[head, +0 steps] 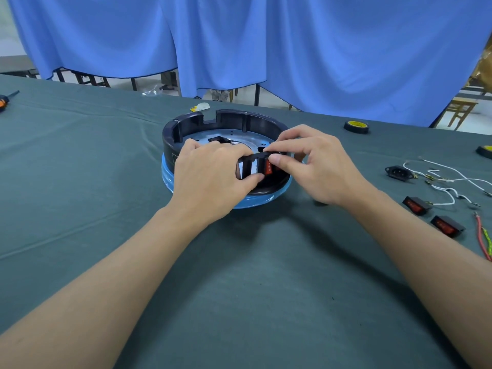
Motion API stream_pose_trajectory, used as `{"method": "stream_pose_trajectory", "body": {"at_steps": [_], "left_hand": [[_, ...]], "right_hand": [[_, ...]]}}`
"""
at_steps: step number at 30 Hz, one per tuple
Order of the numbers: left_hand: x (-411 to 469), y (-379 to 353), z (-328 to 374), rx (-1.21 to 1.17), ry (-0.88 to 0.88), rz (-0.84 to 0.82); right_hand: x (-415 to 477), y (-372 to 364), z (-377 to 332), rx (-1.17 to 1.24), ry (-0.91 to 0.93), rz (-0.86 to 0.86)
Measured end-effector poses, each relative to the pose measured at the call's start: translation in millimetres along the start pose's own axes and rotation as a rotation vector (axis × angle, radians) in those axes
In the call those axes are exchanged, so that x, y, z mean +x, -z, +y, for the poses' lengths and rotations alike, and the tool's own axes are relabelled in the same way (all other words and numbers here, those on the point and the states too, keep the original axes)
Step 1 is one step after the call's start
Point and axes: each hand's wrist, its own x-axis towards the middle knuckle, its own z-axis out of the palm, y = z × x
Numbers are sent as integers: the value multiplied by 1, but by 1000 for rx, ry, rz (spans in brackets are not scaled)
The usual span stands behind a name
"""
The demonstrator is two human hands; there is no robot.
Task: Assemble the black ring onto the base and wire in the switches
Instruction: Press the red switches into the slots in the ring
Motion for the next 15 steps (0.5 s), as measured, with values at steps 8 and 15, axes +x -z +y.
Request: {"method": "stream_pose_trajectory", "body": {"at_steps": [8, 15], "left_hand": [[1, -5, 4, 11, 109, -8], [1, -5, 5, 35, 104, 14]], "right_hand": [[-1, 1, -2, -6, -25, -14], [-2, 0, -2, -9, -22, -23]]}}
